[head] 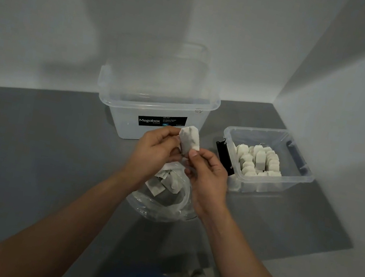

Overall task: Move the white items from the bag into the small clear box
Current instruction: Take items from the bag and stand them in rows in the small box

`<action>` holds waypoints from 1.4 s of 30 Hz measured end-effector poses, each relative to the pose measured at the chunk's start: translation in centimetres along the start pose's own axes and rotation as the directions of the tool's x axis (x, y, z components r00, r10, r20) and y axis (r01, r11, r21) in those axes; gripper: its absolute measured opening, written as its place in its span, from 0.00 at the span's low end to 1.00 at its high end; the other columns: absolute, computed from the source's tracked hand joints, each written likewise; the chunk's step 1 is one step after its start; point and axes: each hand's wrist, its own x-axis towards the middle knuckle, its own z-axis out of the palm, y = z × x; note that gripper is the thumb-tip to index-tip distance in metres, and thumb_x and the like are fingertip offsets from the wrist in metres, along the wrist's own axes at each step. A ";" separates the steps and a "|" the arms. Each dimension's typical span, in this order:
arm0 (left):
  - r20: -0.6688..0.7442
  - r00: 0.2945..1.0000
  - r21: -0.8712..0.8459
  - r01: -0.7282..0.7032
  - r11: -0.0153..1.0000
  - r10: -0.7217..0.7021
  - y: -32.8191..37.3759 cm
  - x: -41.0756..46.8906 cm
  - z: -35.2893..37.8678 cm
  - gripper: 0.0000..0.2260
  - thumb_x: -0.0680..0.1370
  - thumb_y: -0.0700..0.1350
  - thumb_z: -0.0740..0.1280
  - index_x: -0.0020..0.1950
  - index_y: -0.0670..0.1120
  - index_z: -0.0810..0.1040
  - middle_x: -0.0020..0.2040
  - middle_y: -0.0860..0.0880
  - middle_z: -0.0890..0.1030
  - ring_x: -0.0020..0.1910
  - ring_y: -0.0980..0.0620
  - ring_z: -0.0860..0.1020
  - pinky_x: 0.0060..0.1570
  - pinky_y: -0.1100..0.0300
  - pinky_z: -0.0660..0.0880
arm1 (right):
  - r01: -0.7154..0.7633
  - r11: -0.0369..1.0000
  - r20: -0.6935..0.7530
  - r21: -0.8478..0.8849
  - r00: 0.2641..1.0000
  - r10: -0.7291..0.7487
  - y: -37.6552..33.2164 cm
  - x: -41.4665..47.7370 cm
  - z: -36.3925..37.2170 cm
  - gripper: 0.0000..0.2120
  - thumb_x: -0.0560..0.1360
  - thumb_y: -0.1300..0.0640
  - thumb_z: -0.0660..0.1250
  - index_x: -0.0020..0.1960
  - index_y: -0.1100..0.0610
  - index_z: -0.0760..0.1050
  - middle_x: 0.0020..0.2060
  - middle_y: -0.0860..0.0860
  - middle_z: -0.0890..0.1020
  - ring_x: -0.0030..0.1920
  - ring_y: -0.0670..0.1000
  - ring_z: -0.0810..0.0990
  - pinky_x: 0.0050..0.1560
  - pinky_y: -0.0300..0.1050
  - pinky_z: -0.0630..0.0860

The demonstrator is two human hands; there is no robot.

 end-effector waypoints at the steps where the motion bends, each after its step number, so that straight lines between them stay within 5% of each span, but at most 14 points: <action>1: 0.014 1.000 -0.028 -0.004 1.000 0.004 0.1 0.0 0.2 0.10 0.83 0.36 0.61 0.55 0.43 0.83 0.49 0.41 0.85 0.52 0.42 0.85 0.52 0.56 0.82 | -0.011 1.000 -0.020 0.008 1.000 0.011 0.0 0.1 0.1 0.02 0.77 0.63 0.72 0.49 0.58 0.82 0.41 0.57 0.84 0.41 0.51 0.82 0.41 0.42 0.77; 5: 0.036 0.995 0.070 -0.096 0.993 0.094 -0.4 0.3 1.1 0.08 0.81 0.38 0.67 0.57 0.44 0.84 0.48 0.42 0.86 0.51 0.43 0.85 0.57 0.49 0.82 | -0.002 1.000 -0.036 0.010 0.999 0.003 -0.6 0.2 0.0 0.02 0.77 0.64 0.72 0.50 0.61 0.82 0.40 0.57 0.85 0.38 0.49 0.82 0.42 0.43 0.77; 8: -0.013 0.990 0.162 -0.134 0.978 0.138 -0.5 0.7 1.7 0.07 0.80 0.40 0.70 0.56 0.47 0.85 0.45 0.48 0.87 0.47 0.49 0.86 0.53 0.48 0.83 | 0.107 0.958 -0.001 -0.268 0.994 -0.111 -1.5 0.2 -1.2 0.05 0.76 0.64 0.73 0.51 0.57 0.82 0.41 0.52 0.87 0.41 0.46 0.85 0.45 0.42 0.78; 11: 0.011 0.983 0.222 -0.182 0.958 0.185 -0.3 1.3 2.4 0.07 0.79 0.41 0.72 0.54 0.51 0.86 0.43 0.52 0.87 0.45 0.53 0.85 0.51 0.49 0.84 | 0.349 0.725 0.123 -0.594 0.930 -0.347 -3.7 0.9 -2.8 0.17 0.75 0.58 0.75 0.62 0.48 0.78 0.49 0.45 0.83 0.44 0.44 0.82 0.46 0.36 0.77; 13: 0.052 0.982 0.238 -0.189 0.953 0.181 0.0 1.7 2.9 0.07 0.78 0.41 0.73 0.53 0.52 0.86 0.43 0.52 0.86 0.44 0.51 0.85 0.50 0.48 0.84 | 0.472 0.577 0.254 -0.666 0.871 -0.420 -6.0 1.5 -3.5 0.21 0.77 0.54 0.73 0.69 0.44 0.75 0.53 0.43 0.80 0.47 0.45 0.81 0.47 0.34 0.77; 17: 0.125 0.977 0.250 -0.201 0.947 0.174 0.1 2.3 4.6 0.07 0.78 0.40 0.73 0.54 0.49 0.86 0.44 0.49 0.87 0.45 0.44 0.85 0.48 0.46 0.84 | 0.595 0.334 0.447 -0.731 0.788 -0.424 -10.2 3.1 -4.9 0.09 0.79 0.54 0.71 0.59 0.50 0.83 0.49 0.44 0.84 0.47 0.43 0.82 0.50 0.42 0.79; 22: 0.137 0.982 0.251 -0.161 0.955 0.129 -0.4 3.2 7.2 0.07 0.80 0.43 0.71 0.52 0.54 0.86 0.45 0.52 0.87 0.46 0.50 0.86 0.49 0.51 0.84 | 0.611 0.145 0.554 -0.778 0.777 -0.301 -14.0 4.7 -8.1 0.06 0.78 0.53 0.72 0.53 0.50 0.86 0.46 0.43 0.84 0.45 0.44 0.82 0.49 0.45 0.80; 28: 0.048 0.998 0.149 -0.049 0.988 0.042 -1.5 4.3 10.0 0.09 0.82 0.39 0.67 0.54 0.49 0.85 0.45 0.56 0.86 0.47 0.55 0.86 0.49 0.54 0.84 | 0.489 0.135 0.392 -0.862 0.810 -0.437 -19.5 6.9 -13.2 0.05 0.77 0.54 0.74 0.52 0.50 0.87 0.44 0.45 0.86 0.44 0.45 0.84 0.51 0.45 0.80; 34: -0.031 0.999 0.072 0.020 0.997 -0.018 -2.1 5.1 12.4 0.08 0.83 0.40 0.65 0.59 0.42 0.82 0.51 0.45 0.85 0.48 0.52 0.85 0.46 0.58 0.83 | 0.409 -0.038 0.402 -0.912 0.869 -0.288 -19.9 11.3 -17.1 0.06 0.79 0.57 0.71 0.53 0.55 0.86 0.49 0.49 0.87 0.48 0.49 0.84 0.56 0.44 0.79; 38: -0.014 0.999 0.064 0.041 0.997 -0.040 -2.5 5.2 13.8 0.06 0.82 0.39 0.67 0.55 0.44 0.83 0.50 0.43 0.85 0.50 0.47 0.85 0.47 0.60 0.83 | 0.387 -0.182 0.392 -0.904 0.920 0.007 -17.4 15.0 -18.7 0.07 0.78 0.56 0.71 0.54 0.54 0.86 0.53 0.49 0.87 0.53 0.49 0.83 0.54 0.37 0.74; 42: 0.033 0.999 0.208 0.013 0.978 -0.020 -3.0 4.8 14.5 0.07 0.76 0.39 0.74 0.51 0.50 0.85 0.47 0.51 0.87 0.47 0.52 0.86 0.47 0.58 0.83 | 0.373 -0.201 0.336 -0.906 0.922 0.194 -15.1 17.3 -19.4 0.06 0.78 0.58 0.71 0.53 0.54 0.86 0.54 0.48 0.86 0.54 0.49 0.83 0.55 0.40 0.76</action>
